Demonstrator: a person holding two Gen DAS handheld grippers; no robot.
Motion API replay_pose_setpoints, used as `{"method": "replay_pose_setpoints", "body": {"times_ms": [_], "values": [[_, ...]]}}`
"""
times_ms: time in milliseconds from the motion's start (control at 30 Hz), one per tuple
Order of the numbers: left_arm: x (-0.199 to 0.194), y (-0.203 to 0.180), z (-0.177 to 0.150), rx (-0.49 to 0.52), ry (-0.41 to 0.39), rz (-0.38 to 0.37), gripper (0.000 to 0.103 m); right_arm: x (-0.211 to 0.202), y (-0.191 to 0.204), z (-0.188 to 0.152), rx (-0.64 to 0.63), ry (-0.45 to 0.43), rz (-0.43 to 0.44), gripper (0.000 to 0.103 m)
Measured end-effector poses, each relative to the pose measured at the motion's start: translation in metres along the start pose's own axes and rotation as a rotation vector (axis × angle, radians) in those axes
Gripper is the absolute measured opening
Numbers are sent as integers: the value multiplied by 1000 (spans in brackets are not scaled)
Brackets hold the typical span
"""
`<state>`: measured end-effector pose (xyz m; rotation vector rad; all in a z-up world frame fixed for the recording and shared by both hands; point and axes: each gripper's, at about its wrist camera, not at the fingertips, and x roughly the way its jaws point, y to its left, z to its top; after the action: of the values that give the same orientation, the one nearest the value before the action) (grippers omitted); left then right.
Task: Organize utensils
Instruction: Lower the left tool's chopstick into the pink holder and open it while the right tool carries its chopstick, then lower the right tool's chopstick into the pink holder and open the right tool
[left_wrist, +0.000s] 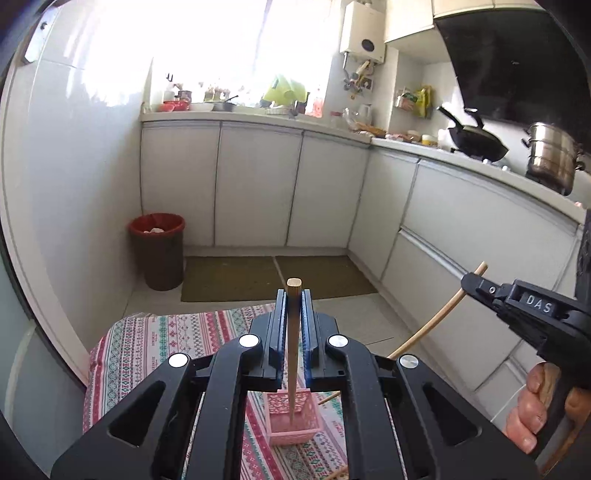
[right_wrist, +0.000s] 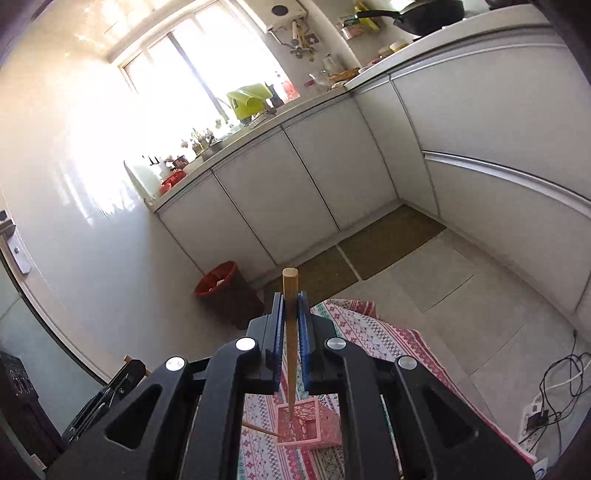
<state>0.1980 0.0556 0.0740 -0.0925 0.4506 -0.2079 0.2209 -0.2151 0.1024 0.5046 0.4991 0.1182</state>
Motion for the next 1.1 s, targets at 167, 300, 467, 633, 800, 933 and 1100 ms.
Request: {"method": "replay_pose_setpoints", "body": {"times_ms": [167, 300, 467, 633, 800, 933, 1100], "values": [[31, 14, -13, -56, 53, -7, 26, 29, 3, -10, -55, 12, -15, 8], [26, 22, -14, -82, 41, -3, 35, 44, 2, -19, -63, 40, -14, 8], [5, 27, -7, -83, -6, 29, 49, 58, 15, -33, -109, 58, -27, 8], [1, 29, -8, -66, -2, 63, 52, 72, 25, -46, -150, 91, -24, 12], [-1, 32, -10, -58, 1, 86, 55, 68, 31, -53, -175, 81, -46, 35], [-3, 30, -9, -55, 2, 89, 59, 57, 28, -54, -184, 66, -67, 46], [-3, 21, -11, -28, -4, 116, 66, 43, 22, -52, -196, 46, -94, 60]]}}
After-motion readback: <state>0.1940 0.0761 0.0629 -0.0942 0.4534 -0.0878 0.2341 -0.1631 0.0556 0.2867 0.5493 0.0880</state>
